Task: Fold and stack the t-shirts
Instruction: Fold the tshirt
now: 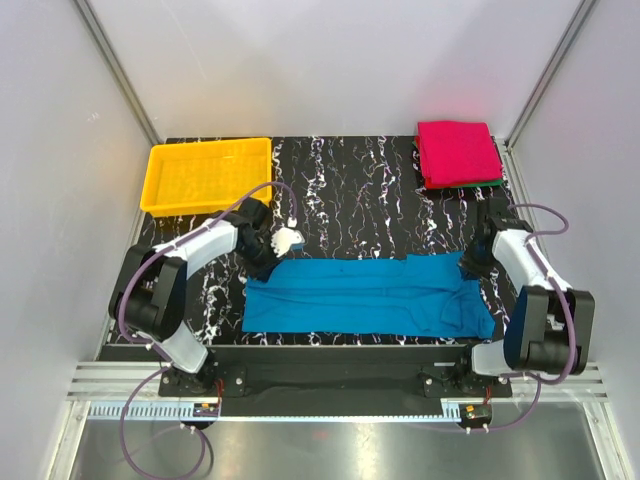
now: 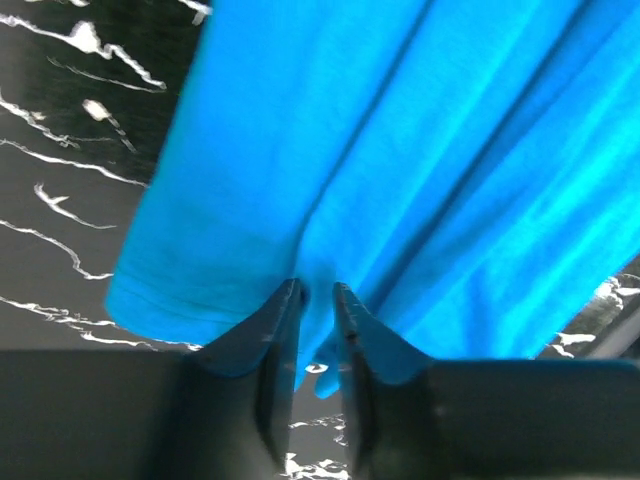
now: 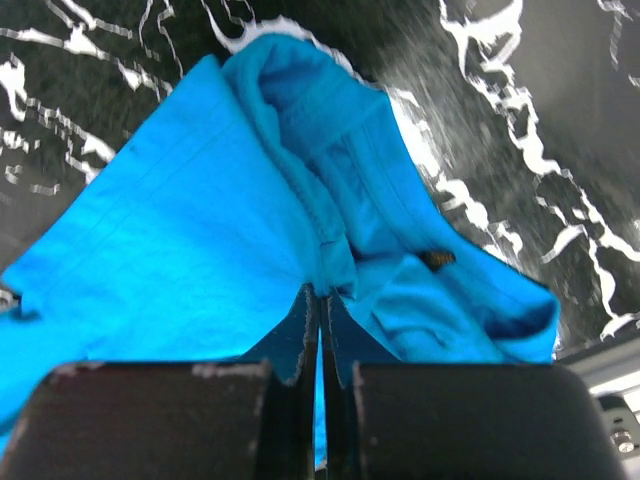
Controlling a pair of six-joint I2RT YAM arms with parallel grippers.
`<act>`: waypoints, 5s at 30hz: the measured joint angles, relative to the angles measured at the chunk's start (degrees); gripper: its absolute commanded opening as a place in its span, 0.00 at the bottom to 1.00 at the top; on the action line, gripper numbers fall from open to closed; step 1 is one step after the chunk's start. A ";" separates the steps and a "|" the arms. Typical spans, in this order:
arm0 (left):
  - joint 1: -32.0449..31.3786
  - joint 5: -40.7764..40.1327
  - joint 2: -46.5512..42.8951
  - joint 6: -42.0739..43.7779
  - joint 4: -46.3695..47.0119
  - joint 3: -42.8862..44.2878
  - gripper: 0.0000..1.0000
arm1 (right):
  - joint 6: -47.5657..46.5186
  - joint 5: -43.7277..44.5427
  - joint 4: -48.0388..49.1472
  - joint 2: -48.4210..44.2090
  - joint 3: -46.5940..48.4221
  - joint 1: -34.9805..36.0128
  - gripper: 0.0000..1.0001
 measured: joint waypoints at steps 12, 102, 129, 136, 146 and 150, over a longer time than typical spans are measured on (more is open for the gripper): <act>0.00 -0.50 -3.17 1.46 -1.68 -2.19 0.00 | 2.34 -2.45 -5.11 -4.09 -1.40 -0.09 0.00; 0.48 -3.21 -12.13 11.63 -20.68 -1.42 0.88 | -15.17 2.58 3.65 48.28 52.26 17.27 0.01; 2.10 -1.33 0.70 -7.02 -6.78 4.04 0.88 | -31.34 -0.35 19.02 76.91 96.80 27.96 0.81; 0.22 -1.25 1.88 -8.31 -5.40 4.04 0.81 | -33.62 3.67 20.79 72.59 92.83 27.56 0.84; -4.94 -2.56 3.13 -8.31 -4.74 0.33 0.75 | -14.45 0.02 19.85 58.77 81.48 21.70 0.64; -6.16 -3.06 3.21 -8.31 -4.63 0.31 0.75 | -4.76 -0.26 16.52 60.70 81.33 20.13 0.55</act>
